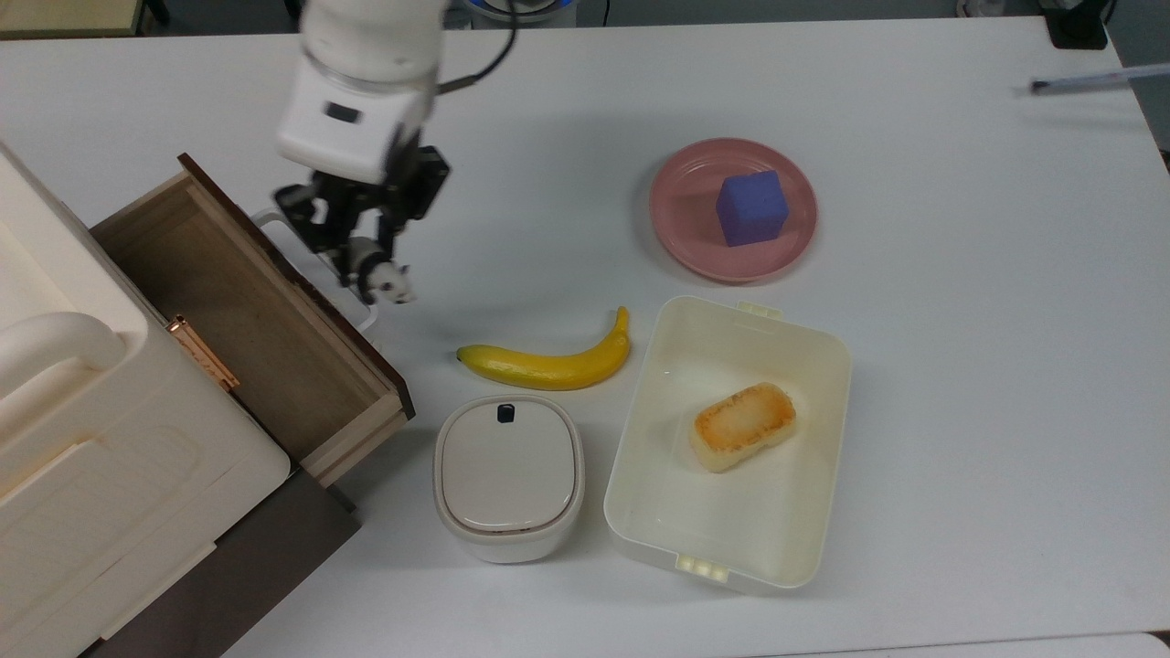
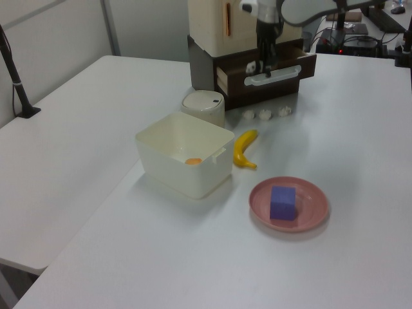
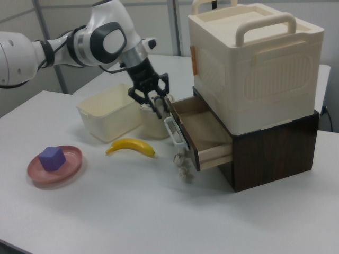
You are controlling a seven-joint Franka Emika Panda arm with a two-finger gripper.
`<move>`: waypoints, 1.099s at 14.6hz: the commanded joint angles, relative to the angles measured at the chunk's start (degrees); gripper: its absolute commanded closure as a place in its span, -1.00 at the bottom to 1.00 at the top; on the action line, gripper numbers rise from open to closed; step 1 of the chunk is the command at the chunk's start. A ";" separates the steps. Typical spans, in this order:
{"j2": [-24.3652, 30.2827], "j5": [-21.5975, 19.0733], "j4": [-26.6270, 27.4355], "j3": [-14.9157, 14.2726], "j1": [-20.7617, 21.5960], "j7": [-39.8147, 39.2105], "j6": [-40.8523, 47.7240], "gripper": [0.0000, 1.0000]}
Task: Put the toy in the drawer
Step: 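Carry the held panda toy over the open wooden drawer, then lower the panda toy into the drawer and open the gripper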
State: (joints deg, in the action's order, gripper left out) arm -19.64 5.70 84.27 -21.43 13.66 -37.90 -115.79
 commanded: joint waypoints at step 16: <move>-5.68 -2.63 1.86 -5.03 -5.31 -1.04 -16.66 -0.62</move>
State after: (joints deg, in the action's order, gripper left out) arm -26.25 4.43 84.78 -25.84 7.69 -39.05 -131.06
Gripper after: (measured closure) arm 0.590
